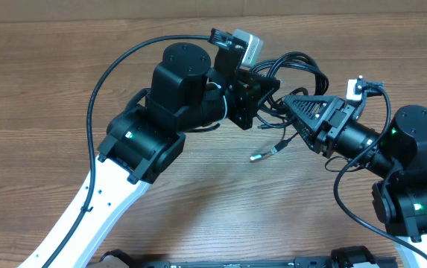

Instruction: Untangle cables

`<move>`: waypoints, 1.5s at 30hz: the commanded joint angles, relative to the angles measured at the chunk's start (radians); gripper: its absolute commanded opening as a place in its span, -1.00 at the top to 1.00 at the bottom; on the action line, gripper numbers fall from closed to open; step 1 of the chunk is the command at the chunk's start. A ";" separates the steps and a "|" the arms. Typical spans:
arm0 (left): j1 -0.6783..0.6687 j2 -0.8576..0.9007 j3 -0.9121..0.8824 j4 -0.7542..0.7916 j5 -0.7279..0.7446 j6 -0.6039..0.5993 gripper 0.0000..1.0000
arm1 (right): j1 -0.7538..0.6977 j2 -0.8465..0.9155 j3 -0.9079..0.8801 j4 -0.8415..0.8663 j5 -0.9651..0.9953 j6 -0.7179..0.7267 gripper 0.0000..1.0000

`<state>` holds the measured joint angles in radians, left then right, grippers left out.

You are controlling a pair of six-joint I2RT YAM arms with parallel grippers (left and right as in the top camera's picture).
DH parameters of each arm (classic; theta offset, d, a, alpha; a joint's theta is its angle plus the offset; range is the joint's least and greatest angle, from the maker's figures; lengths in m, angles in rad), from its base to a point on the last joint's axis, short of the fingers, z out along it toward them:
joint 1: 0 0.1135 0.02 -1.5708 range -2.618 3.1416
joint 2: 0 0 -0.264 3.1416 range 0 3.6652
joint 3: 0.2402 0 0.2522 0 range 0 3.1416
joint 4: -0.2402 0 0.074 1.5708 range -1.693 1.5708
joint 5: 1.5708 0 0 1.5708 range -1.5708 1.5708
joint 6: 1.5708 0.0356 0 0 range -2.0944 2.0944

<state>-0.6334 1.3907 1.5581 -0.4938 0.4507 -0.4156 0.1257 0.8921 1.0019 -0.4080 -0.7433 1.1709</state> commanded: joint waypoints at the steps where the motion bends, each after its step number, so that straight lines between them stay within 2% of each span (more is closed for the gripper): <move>1: -0.004 -0.005 0.023 0.010 -0.014 0.008 0.92 | -0.003 -0.005 0.000 0.006 0.009 -0.008 -0.10; 4: -0.004 -0.005 0.023 0.016 -0.013 0.008 0.92 | -0.003 -0.005 0.000 0.006 0.009 -0.008 -0.08; 7: -0.008 -0.005 0.023 0.006 -0.013 0.014 0.92 | -0.003 -0.005 0.000 0.007 0.009 -0.007 0.17; 10: -0.008 -0.004 0.023 -0.003 -0.013 0.027 0.92 | -0.003 -0.005 0.000 0.010 0.009 -0.008 0.26; 25: -0.078 -0.003 0.023 0.028 -0.010 0.020 0.92 | -0.003 -0.005 0.000 0.011 0.010 -0.008 0.31; 32: -0.080 -0.003 0.023 0.027 -0.013 0.027 0.91 | -0.003 -0.005 0.000 0.011 0.009 -0.008 0.80; 35: -0.080 -0.003 0.023 0.027 -0.017 0.028 0.92 | -0.003 -0.005 0.000 0.010 0.009 -0.008 0.92; 42: -0.079 -0.003 0.023 0.002 -0.116 0.025 0.91 | -0.003 -0.005 0.000 0.010 0.009 -0.008 0.93; 45: -0.079 -0.003 0.023 -0.038 -0.204 -0.020 0.91 | -0.003 -0.005 0.000 0.014 -0.004 -0.021 0.93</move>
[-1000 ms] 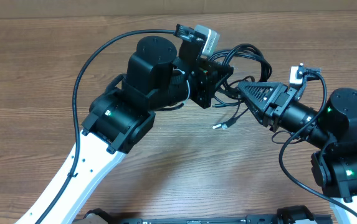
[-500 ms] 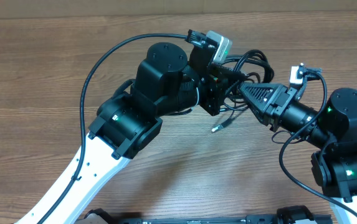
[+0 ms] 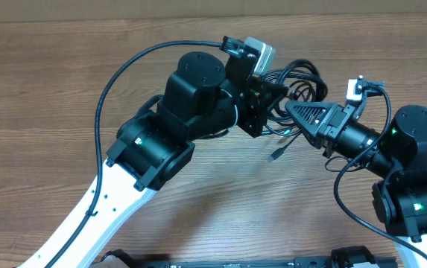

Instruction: Untangle cables

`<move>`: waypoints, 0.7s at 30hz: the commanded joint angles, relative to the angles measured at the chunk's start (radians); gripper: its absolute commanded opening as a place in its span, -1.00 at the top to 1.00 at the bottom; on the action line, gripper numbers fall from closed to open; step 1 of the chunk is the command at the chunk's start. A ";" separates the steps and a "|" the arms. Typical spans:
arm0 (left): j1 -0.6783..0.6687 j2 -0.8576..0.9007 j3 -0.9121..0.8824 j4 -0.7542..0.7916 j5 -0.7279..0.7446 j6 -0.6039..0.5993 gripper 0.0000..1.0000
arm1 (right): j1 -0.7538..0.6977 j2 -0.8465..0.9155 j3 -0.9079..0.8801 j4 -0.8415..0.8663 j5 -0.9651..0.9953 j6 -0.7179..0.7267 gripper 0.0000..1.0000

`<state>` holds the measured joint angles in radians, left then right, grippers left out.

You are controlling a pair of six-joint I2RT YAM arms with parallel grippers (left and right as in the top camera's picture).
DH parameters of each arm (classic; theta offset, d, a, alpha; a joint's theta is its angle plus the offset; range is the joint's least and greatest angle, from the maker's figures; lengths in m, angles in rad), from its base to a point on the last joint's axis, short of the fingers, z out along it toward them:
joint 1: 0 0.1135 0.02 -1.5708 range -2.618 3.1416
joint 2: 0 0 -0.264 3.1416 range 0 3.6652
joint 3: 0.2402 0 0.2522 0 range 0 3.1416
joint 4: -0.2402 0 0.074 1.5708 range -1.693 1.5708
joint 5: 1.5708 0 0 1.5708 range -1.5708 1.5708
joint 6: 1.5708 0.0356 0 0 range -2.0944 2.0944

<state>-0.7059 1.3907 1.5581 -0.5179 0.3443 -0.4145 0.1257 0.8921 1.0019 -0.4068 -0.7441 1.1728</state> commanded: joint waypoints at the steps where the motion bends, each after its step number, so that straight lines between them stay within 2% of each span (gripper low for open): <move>1: -0.007 -0.003 0.023 -0.030 -0.124 -0.040 0.92 | -0.003 -0.005 0.000 0.018 -0.013 -0.032 0.93; 7: -0.006 -0.003 0.023 -0.084 -0.224 -0.130 0.91 | -0.003 -0.005 0.000 0.118 -0.117 -0.138 0.92; 11: -0.004 -0.003 0.023 -0.084 -0.269 -0.147 0.91 | -0.003 -0.005 0.000 0.206 -0.212 -0.198 0.92; 21: 0.040 -0.003 0.023 -0.111 -0.274 -0.155 0.91 | -0.003 -0.005 0.000 0.374 -0.428 -0.290 0.93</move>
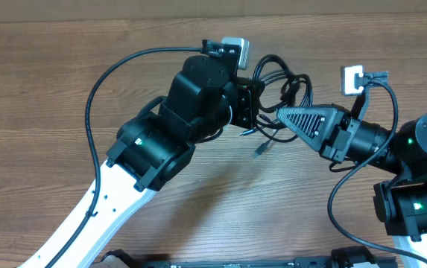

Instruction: Untangle cables

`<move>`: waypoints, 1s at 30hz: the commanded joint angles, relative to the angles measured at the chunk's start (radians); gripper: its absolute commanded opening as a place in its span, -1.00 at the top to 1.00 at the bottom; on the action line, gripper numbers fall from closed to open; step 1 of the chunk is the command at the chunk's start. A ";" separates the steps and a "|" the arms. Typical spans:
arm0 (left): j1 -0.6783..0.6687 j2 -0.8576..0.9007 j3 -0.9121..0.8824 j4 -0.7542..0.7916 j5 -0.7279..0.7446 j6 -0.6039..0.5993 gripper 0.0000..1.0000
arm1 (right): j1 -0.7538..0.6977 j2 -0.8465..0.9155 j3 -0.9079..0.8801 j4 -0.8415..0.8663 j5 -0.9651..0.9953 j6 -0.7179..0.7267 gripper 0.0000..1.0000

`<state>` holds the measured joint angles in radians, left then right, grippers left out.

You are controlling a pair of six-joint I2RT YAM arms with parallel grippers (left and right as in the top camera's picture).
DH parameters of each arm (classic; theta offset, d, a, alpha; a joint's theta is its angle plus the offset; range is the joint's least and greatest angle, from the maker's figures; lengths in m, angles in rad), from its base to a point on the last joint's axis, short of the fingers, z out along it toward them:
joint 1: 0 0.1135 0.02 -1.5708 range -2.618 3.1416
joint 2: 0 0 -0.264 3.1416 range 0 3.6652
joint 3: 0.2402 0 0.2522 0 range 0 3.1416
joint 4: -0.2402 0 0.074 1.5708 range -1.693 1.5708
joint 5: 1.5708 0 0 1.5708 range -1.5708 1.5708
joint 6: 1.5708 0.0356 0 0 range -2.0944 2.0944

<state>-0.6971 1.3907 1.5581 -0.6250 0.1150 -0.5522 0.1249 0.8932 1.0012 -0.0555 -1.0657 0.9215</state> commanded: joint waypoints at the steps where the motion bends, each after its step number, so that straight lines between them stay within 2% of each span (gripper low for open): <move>1: 0.045 -0.003 0.023 -0.009 -0.045 -0.036 0.92 | -0.002 -0.006 0.001 0.035 -0.132 -0.047 0.93; 10: 0.139 -0.003 0.023 -0.003 -0.036 -0.182 0.92 | -0.002 -0.006 0.000 0.043 -0.209 -0.067 0.93; 16: 0.180 -0.003 0.023 0.008 -0.045 -0.188 0.92 | -0.002 -0.006 0.000 0.043 -0.227 -0.068 0.93; 30: 0.201 -0.003 0.023 0.058 -0.045 -0.209 0.91 | -0.002 -0.006 0.000 0.038 -0.363 -0.220 0.92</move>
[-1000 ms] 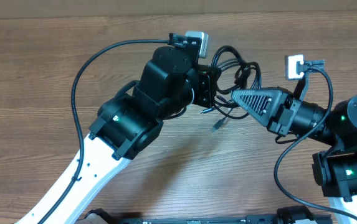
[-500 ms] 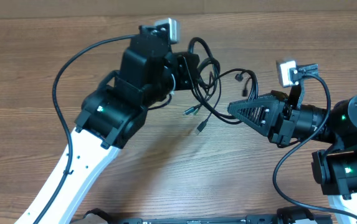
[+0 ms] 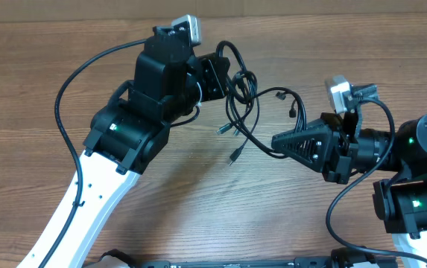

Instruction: Untangle cables

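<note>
A tangle of black cables (image 3: 240,104) hangs between the two arms over the wooden table (image 3: 34,97). My left gripper (image 3: 226,80) is at the tangle's upper left end and looks shut on the cable loops. My right gripper (image 3: 277,141) points left with its jaws together, and a strand from the bundle runs into its tip. Loose plug ends dangle below the bundle (image 3: 233,156) and to its right (image 3: 294,112). The left fingertips are partly hidden by the loops.
The left arm's own black lead (image 3: 71,74) arcs over the table's left side. The right arm's lead (image 3: 340,201) loops beside its base. A bar lies along the front edge (image 3: 228,262).
Both grippers have moved apart: the left one up and left, the right one down and slightly right. The bundle is now stretched out between them, with more strands and plugs hanging free.
At first the two grippers met close together on a compact tangle right of centre. They stayed on it while it shifted slightly, the left arm changing its position. By now the arms are spread apart and the tangle is drawn out looser.
</note>
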`<move>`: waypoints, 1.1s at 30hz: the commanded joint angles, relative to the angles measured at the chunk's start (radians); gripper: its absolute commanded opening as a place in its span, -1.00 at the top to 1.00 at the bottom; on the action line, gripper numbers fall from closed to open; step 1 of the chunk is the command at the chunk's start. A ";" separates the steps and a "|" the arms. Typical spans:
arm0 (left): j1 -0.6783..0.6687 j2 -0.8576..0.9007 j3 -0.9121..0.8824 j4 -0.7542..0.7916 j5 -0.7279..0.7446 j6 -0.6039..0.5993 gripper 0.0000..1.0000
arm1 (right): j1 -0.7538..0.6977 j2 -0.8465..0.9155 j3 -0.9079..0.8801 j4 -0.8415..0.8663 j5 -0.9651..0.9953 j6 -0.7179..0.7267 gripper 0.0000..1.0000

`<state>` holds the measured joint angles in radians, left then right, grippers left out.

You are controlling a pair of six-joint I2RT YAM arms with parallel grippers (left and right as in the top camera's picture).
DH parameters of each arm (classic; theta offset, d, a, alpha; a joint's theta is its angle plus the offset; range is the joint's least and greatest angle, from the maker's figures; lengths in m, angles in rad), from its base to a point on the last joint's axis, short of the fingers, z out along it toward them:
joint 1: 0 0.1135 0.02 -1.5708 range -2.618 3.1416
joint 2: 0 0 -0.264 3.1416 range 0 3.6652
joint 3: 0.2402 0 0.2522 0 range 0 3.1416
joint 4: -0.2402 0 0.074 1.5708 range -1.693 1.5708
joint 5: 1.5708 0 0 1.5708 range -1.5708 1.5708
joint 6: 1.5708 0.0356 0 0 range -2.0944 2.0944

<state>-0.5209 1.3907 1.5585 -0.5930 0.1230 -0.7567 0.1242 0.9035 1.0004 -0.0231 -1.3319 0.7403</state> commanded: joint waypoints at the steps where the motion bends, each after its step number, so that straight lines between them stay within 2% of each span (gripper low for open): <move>1: 0.025 -0.003 0.022 0.045 -0.053 -0.004 0.91 | -0.002 -0.016 0.001 -0.001 -0.099 -0.039 0.92; 3: 0.025 -0.003 0.022 0.083 -0.051 -0.002 0.91 | -0.002 -0.016 0.001 -0.023 -0.099 -0.039 0.91; 5: 0.025 -0.003 0.022 0.124 -0.042 0.021 0.91 | -0.002 -0.016 0.000 -0.051 -0.098 -0.039 0.78; 7: 0.025 -0.003 0.022 0.159 -0.020 0.056 0.92 | -0.002 -0.009 0.000 -0.069 -0.098 -0.039 0.44; 10: 0.025 -0.003 0.022 0.207 0.021 0.118 0.91 | -0.002 0.013 0.000 -0.094 -0.098 -0.039 -0.30; 12: 0.025 -0.003 0.022 0.232 0.053 0.180 0.92 | -0.002 0.034 0.000 -0.121 -0.098 -0.039 -0.62; 14: 0.025 -0.003 0.022 0.243 0.079 0.227 0.91 | -0.002 0.056 0.000 -0.137 -0.098 -0.039 -0.77; 20: 0.025 -0.004 0.022 0.259 0.201 0.418 0.92 | -0.002 0.136 0.000 -0.171 -0.098 -0.039 -1.00; 25: 0.025 -0.008 0.022 0.259 0.318 0.595 0.92 | -0.002 0.187 0.000 -0.227 0.009 -0.039 -1.00; 28: 0.025 -0.018 0.022 0.262 0.329 0.623 0.92 | -0.002 0.201 0.000 -0.324 0.151 -0.041 -1.00; 33: 0.025 -0.040 0.022 0.254 0.333 0.651 0.92 | -0.002 0.204 0.000 -0.452 0.355 -0.129 -1.00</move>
<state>-0.5018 1.3895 1.5585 -0.3439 0.4187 -0.1768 0.1242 1.1110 0.9974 -0.4557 -1.1458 0.6743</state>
